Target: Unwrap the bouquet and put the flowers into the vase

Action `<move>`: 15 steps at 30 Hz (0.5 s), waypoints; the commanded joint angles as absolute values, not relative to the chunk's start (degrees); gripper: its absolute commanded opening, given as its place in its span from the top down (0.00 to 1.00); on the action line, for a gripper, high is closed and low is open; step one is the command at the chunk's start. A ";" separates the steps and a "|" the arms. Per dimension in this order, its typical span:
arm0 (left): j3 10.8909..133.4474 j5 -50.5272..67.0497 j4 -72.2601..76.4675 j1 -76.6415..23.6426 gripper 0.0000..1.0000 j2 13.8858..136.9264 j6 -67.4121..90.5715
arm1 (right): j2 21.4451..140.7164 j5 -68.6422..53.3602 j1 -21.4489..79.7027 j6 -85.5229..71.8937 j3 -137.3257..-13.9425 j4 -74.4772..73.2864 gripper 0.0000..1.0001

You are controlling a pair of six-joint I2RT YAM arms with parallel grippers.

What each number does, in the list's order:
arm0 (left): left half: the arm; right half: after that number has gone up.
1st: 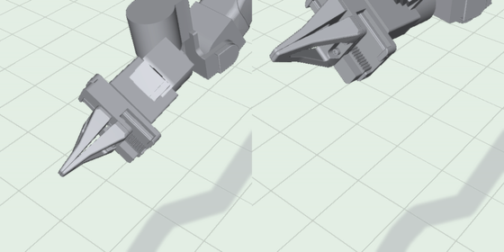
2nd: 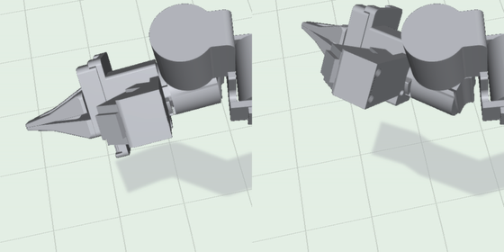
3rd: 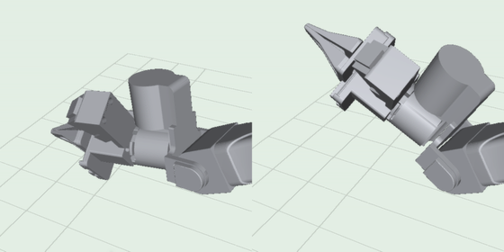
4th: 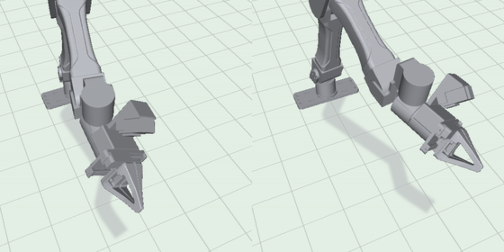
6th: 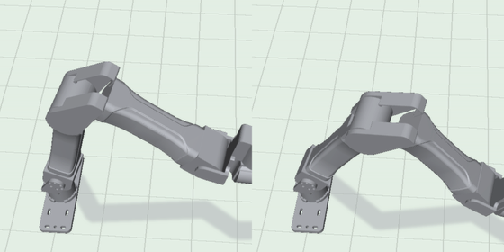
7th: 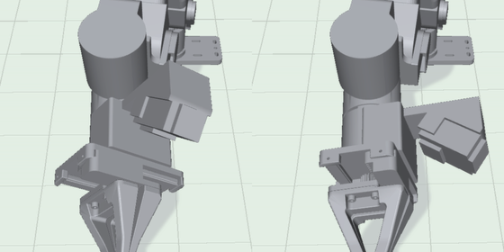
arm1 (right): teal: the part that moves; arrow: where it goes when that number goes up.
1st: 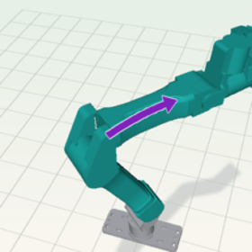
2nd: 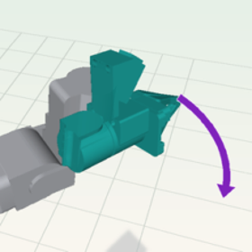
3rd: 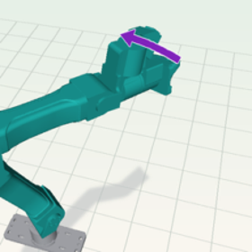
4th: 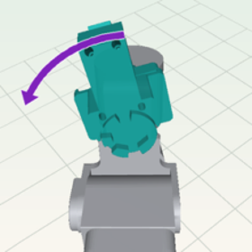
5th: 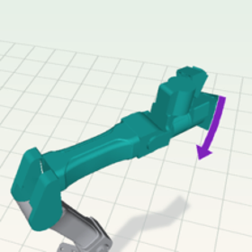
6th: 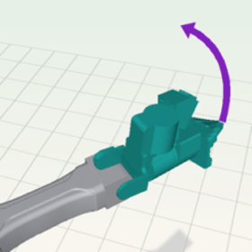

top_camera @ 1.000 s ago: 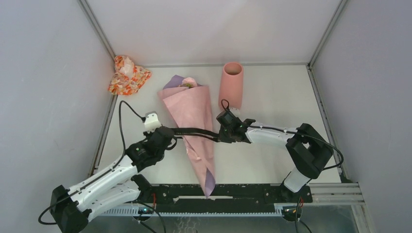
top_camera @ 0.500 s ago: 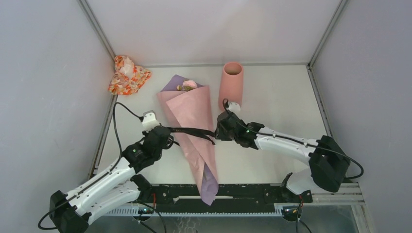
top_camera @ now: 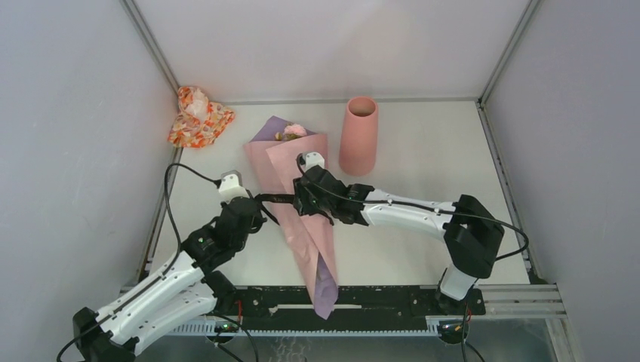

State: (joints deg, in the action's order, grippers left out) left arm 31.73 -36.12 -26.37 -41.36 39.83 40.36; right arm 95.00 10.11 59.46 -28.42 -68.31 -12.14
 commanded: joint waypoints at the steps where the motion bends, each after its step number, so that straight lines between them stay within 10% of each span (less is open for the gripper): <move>1: 33.11 -33.86 -24.00 -41.00 1.00 36.85 38.16 | 97.29 9.41 59.77 -24.88 -72.96 -10.91 0.56; 7: 34.20 -32.50 -24.27 -41.04 1.00 35.34 37.27 | 100.01 10.14 59.71 -24.34 -74.71 -11.98 0.60; 15: 36.00 -35.90 -27.94 -40.98 0.99 34.40 37.86 | 99.34 16.12 59.20 -25.64 -74.93 -16.31 0.90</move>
